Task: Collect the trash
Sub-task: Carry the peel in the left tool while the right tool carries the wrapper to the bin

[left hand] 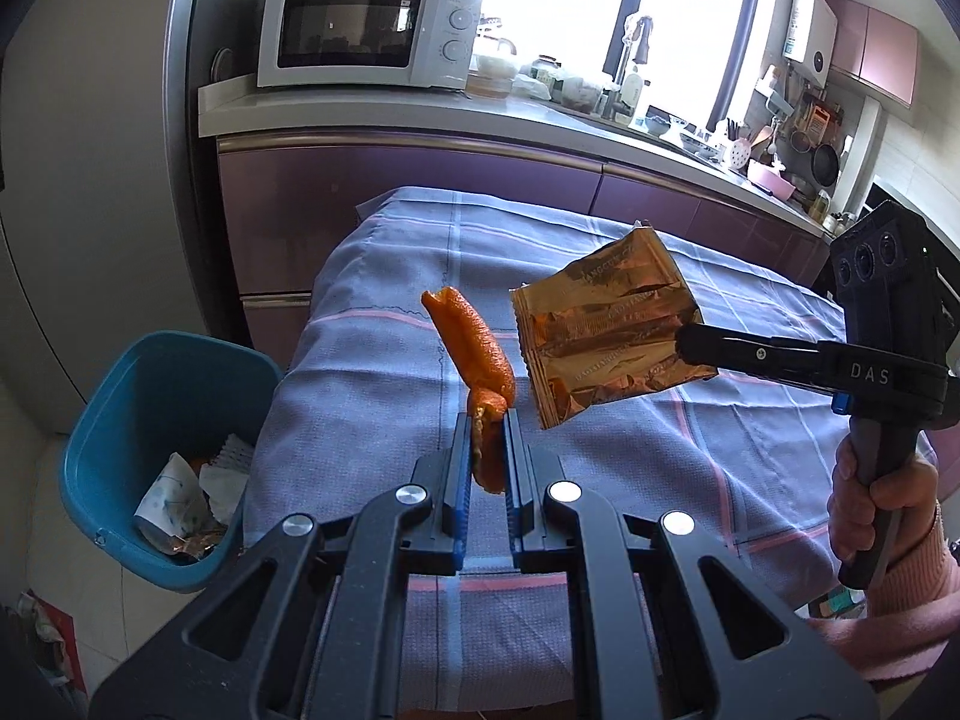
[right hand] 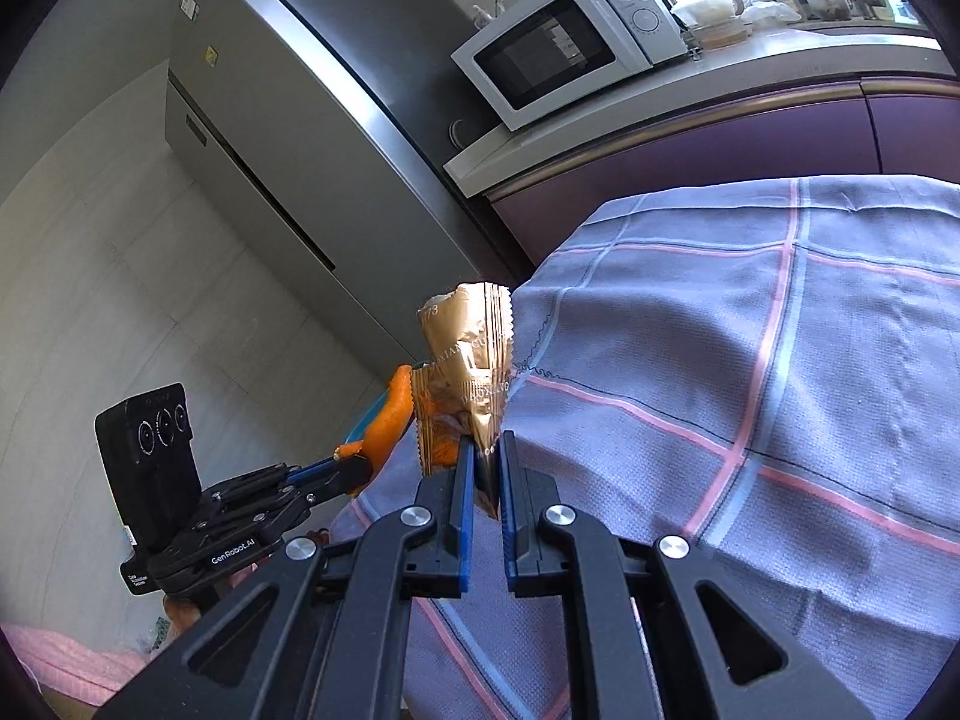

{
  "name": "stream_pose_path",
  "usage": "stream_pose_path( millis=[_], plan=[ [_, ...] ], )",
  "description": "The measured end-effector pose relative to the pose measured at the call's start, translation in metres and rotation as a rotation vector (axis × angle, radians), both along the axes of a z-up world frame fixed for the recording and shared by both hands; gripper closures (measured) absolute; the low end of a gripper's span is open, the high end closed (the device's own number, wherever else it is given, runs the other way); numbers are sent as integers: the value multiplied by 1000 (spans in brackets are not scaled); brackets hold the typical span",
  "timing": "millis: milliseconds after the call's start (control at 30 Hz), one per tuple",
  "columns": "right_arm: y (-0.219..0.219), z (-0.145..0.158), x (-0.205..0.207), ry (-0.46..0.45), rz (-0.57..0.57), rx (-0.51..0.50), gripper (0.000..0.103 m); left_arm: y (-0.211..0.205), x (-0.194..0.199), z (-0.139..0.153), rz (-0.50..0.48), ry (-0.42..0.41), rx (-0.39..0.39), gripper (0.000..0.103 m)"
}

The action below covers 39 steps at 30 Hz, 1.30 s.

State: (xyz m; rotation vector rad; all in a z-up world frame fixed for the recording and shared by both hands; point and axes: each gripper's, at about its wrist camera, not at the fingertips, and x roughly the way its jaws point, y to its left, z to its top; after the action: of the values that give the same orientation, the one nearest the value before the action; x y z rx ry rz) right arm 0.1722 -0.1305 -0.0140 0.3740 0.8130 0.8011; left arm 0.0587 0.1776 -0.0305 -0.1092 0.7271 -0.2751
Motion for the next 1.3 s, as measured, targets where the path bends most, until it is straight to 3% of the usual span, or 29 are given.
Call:
stream_pose_path(
  millis=[1300],
  plan=[
    [71, 5, 18, -13, 135, -10, 96, 49, -16, 9, 129, -23, 24, 93]
  ],
)
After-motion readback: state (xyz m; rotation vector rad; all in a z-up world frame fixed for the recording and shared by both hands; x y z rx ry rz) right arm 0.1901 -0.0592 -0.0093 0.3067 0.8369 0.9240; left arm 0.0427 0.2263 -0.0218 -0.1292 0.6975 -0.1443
